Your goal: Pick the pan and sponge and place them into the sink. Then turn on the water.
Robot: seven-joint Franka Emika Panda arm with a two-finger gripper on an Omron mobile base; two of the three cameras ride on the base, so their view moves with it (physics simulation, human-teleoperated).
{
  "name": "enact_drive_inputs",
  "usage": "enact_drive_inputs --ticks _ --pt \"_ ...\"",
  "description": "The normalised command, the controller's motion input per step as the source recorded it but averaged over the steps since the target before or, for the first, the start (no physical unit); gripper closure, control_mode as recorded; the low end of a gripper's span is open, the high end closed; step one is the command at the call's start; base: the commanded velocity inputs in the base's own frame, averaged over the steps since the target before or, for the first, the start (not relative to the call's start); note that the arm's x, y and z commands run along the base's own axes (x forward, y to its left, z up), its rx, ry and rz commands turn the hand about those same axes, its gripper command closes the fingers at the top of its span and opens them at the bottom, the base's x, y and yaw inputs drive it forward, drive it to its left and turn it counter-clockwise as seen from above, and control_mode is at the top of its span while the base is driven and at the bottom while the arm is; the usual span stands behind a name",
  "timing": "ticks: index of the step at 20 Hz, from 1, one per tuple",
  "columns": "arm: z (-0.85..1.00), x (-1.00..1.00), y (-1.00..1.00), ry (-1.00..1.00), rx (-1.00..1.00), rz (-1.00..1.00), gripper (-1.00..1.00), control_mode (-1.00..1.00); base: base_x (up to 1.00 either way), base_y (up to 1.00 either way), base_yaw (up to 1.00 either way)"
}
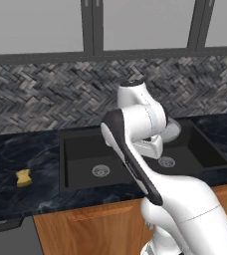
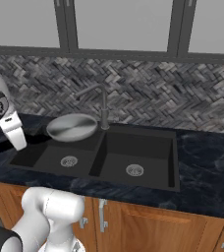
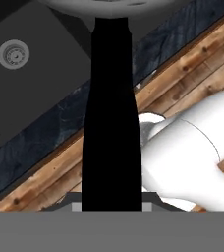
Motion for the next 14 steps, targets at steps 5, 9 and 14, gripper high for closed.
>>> enact_drive_inputs --ticks 5,9,14 --pt "-0.12 0.11 0.42 0.01 0.04 -0.05 1.00 -1.00 0.00 0.00 0.00" --pt "-0.14 0.13 0.41 0.03 0.06 -0.04 1.00 -1.00 0.00 0.00 0.00" --pt "-0.18 0.13 0.40 0.01 0.06 -0.05 1.00 -1.00 0.00 0.00 0.00"
